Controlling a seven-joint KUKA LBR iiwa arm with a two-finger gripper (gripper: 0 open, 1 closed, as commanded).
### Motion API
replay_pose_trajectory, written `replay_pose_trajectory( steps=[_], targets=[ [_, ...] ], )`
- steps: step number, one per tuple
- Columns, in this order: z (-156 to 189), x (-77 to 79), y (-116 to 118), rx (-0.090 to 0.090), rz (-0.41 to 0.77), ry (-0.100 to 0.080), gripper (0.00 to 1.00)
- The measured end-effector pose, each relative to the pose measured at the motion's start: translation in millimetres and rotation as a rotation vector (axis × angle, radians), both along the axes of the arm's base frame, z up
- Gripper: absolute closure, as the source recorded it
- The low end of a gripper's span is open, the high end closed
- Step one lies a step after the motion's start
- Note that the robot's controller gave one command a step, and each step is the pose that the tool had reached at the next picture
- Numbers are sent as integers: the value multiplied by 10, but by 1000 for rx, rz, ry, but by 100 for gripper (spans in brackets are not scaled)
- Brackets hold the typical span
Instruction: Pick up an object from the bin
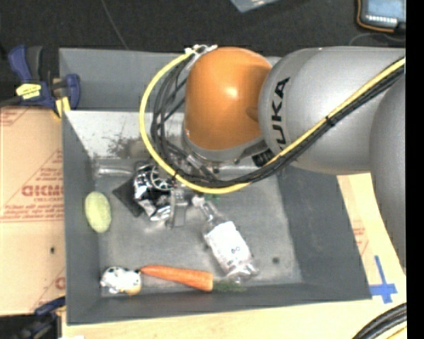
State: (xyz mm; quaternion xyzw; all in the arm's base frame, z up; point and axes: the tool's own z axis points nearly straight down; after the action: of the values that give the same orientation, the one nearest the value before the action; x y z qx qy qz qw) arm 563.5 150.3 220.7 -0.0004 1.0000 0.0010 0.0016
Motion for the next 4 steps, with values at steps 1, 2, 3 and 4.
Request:
replay_pose_trajectory(
  steps=[1, 2, 3, 4],
  targets=[
    [-619, 365, -61, -1, 93, -4, 0],
    [-1354, 850, -83, 6, 82, -20, 0],
    [-1203, 691, -78, 3, 85, -9, 0],
    [-1362, 899, -72, 10, 114, -31, 0]
  ],
)
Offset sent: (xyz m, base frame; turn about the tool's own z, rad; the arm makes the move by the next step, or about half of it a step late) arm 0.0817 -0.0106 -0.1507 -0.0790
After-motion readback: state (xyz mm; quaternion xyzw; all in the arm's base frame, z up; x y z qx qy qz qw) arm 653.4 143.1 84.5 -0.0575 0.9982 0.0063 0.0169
